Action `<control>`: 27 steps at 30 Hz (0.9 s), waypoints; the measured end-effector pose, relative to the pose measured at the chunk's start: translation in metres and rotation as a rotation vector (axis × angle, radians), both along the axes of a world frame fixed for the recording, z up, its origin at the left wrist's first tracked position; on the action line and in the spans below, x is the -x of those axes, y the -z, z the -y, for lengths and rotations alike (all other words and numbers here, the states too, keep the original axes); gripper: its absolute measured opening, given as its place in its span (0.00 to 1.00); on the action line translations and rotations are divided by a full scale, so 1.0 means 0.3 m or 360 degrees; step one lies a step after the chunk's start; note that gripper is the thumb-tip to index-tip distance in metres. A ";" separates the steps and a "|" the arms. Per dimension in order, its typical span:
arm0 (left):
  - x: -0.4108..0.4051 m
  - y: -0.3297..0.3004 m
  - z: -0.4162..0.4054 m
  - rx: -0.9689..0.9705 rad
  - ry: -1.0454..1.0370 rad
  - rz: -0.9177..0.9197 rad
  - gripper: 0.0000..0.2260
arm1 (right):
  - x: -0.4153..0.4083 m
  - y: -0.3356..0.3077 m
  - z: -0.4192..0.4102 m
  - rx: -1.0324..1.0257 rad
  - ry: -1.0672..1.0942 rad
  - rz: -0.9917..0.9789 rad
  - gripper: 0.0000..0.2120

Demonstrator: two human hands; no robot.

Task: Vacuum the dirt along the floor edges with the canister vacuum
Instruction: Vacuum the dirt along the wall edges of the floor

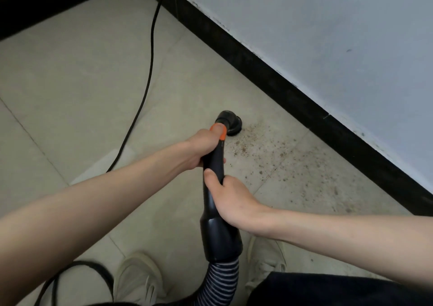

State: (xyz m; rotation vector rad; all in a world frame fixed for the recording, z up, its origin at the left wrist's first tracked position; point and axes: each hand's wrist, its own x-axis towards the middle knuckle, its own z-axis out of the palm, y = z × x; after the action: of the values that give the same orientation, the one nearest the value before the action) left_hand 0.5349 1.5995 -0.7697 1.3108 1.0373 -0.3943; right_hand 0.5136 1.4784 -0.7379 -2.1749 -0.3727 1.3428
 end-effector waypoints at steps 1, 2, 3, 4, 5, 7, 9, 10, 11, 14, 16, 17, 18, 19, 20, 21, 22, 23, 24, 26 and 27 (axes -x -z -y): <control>-0.014 0.003 0.013 0.0011 0.0041 0.0004 0.16 | -0.003 0.002 0.011 0.0012 0.0037 0.0009 0.24; -0.026 0.005 0.023 0.0027 0.0073 0.0010 0.16 | -0.007 0.002 0.019 0.0023 0.0071 0.0015 0.24; -0.039 0.007 0.031 0.0041 0.0095 0.0019 0.16 | -0.013 0.001 0.025 0.0029 0.0097 0.0024 0.24; -0.051 0.009 0.036 0.0047 0.0112 0.0032 0.16 | -0.019 0.002 0.028 0.0033 0.0114 0.0038 0.24; -0.062 0.011 0.040 0.0045 0.0124 0.0045 0.17 | -0.025 0.003 0.028 0.0034 0.0123 0.0056 0.24; -0.077 0.012 0.041 0.0032 0.0125 0.0067 0.18 | -0.036 0.007 0.026 0.0031 0.0126 0.0083 0.24; -0.086 0.013 0.034 0.0012 0.0130 0.0082 0.19 | -0.044 0.011 0.017 0.0016 0.0132 0.0084 0.23; -0.088 0.013 0.027 -0.0003 0.0126 0.0087 0.20 | -0.046 0.012 0.010 0.0008 0.0134 0.0079 0.23; -0.088 0.014 0.019 -0.0026 0.0117 0.0091 0.20 | -0.047 0.014 0.001 -0.0005 0.0133 0.0067 0.23; -0.069 0.012 -0.019 -0.0123 0.0061 0.0082 0.19 | -0.041 0.019 -0.028 -0.0060 0.0096 0.0000 0.23; -0.035 0.005 -0.052 -0.0156 0.0007 0.0045 0.19 | -0.027 0.015 -0.049 -0.0102 0.0029 -0.0039 0.23; -0.013 0.001 -0.068 -0.0158 -0.0031 0.0023 0.18 | -0.017 0.011 -0.058 -0.0127 -0.0011 -0.0062 0.23; 0.012 -0.004 -0.083 -0.0157 -0.0075 0.0001 0.18 | -0.007 0.006 -0.066 -0.0150 -0.0054 -0.0086 0.24; 0.037 -0.008 -0.095 -0.0156 -0.0123 -0.0017 0.17 | 0.002 0.004 -0.072 -0.0175 -0.0101 -0.0105 0.24; 0.062 -0.011 -0.102 -0.0153 -0.0173 -0.0029 0.17 | 0.011 0.002 -0.077 -0.0195 -0.0147 -0.0118 0.24; 0.084 -0.011 -0.106 -0.0148 -0.0225 -0.0035 0.17 | 0.019 0.003 -0.080 -0.0212 -0.0188 -0.0131 0.24; 0.103 -0.011 -0.108 -0.0142 -0.0278 -0.0037 0.17 | 0.026 0.003 -0.080 -0.0224 -0.0223 -0.0144 0.24; 0.119 -0.010 -0.107 -0.0134 -0.0328 -0.0039 0.17 | 0.032 0.007 -0.080 -0.0235 -0.0248 -0.0154 0.25; 0.131 -0.008 -0.107 -0.0125 -0.0368 -0.0038 0.17 | 0.035 0.007 -0.079 -0.0242 -0.0269 -0.0160 0.25; 0.146 -0.004 -0.105 -0.0110 -0.0419 -0.0032 0.16 | 0.038 0.007 -0.077 -0.0260 -0.0287 -0.0169 0.24; 0.150 -0.001 -0.104 -0.0101 -0.0442 -0.0027 0.16 | 0.039 0.010 -0.076 -0.0268 -0.0288 -0.0171 0.24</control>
State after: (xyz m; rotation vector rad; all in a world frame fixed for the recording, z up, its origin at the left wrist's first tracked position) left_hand 0.4899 1.6308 -0.7693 1.2000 1.2354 -0.1637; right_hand 0.5019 1.5011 -0.7408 -1.9599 -0.6297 1.4626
